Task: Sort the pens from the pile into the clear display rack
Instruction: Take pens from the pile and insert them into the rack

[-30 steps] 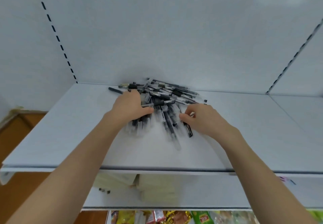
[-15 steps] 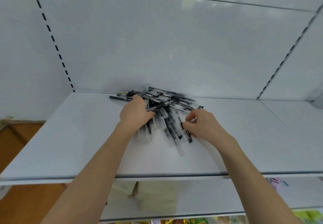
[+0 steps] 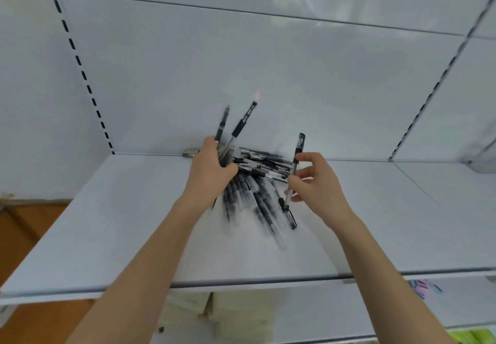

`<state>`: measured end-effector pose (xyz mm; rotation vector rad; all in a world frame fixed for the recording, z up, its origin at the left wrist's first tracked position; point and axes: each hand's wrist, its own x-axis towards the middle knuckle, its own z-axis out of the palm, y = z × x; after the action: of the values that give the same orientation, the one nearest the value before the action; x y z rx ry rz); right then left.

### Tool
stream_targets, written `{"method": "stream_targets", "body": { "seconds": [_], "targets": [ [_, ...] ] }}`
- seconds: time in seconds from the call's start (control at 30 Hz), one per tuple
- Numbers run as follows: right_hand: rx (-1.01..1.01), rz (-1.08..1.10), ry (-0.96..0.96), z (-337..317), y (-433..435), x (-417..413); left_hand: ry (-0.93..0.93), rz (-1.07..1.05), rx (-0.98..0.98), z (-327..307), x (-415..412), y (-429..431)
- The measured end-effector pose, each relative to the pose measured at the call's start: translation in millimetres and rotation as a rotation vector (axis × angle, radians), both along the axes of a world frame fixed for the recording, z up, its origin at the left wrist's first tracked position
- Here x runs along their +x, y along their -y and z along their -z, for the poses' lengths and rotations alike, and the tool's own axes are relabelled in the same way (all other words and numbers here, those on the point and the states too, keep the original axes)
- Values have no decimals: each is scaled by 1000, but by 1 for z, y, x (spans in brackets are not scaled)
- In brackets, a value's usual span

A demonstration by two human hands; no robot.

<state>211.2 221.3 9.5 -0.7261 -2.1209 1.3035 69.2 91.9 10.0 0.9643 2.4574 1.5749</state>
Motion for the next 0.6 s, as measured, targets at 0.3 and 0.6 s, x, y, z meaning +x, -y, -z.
{"method": "stream_targets", "body": {
  "seconds": [0.3, 0.6],
  "targets": [
    [-38, -17, -118, -11, 12, -9, 76, -111, 294, -14, -8, 9],
    [-79, -53, -198, -26, 39, -7, 480, -90, 590, -29, -3, 22]
  ]
}}
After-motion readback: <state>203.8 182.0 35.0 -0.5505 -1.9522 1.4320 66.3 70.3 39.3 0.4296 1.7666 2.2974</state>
